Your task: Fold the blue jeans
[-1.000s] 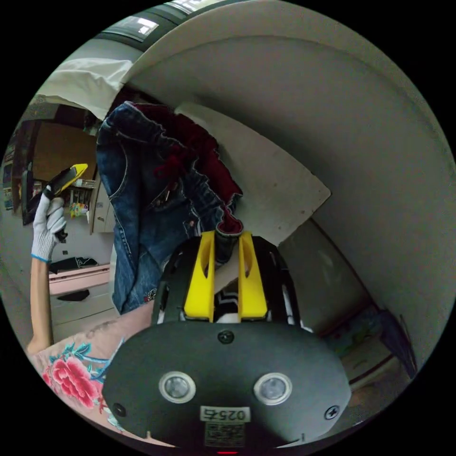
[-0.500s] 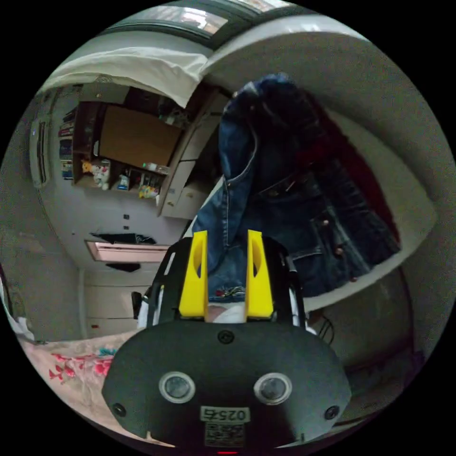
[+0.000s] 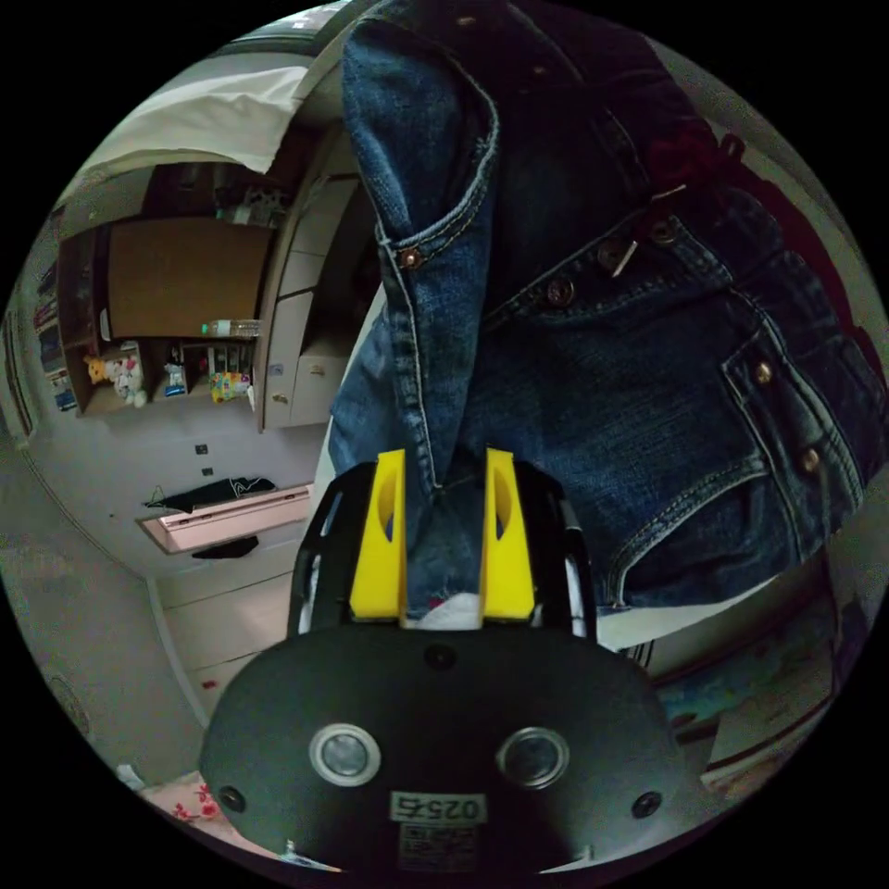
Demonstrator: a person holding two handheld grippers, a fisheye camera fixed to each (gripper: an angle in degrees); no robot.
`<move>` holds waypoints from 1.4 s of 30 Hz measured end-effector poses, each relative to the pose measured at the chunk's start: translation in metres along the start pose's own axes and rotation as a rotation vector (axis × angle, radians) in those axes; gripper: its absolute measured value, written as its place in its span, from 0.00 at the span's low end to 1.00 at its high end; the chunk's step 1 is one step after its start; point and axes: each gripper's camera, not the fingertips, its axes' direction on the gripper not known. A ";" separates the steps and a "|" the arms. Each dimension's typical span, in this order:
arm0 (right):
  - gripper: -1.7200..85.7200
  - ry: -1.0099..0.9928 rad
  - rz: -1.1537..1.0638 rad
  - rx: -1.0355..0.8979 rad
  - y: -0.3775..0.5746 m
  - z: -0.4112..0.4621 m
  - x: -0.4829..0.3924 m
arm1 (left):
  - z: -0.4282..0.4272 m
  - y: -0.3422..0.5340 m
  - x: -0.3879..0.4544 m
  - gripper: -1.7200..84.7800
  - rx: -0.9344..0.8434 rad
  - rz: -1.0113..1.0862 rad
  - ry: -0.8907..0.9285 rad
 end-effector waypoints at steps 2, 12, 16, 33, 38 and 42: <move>0.17 0.016 -0.031 -0.027 0.010 -0.005 -0.005 | -0.004 0.000 0.021 0.12 -0.041 0.091 -0.101; 0.20 -0.034 -0.073 -0.004 0.022 -0.020 -0.011 | -0.048 -0.002 0.038 0.12 0.004 0.048 -0.067; 0.19 -0.059 0.039 -0.025 0.002 -0.024 -0.003 | -0.054 -0.014 0.027 0.12 -0.009 -0.071 0.031; 0.20 0.025 0.008 0.215 -0.041 -0.140 -0.011 | -0.085 -0.004 0.051 0.06 0.033 -0.121 -0.024; 0.07 0.167 -0.042 0.067 -0.059 -0.098 -0.028 | -0.093 0.003 0.057 0.01 0.033 -0.110 -0.051; 0.03 0.163 -0.094 0.151 -0.025 -0.107 -0.039 | -0.113 0.018 0.061 0.01 0.100 -0.105 0.157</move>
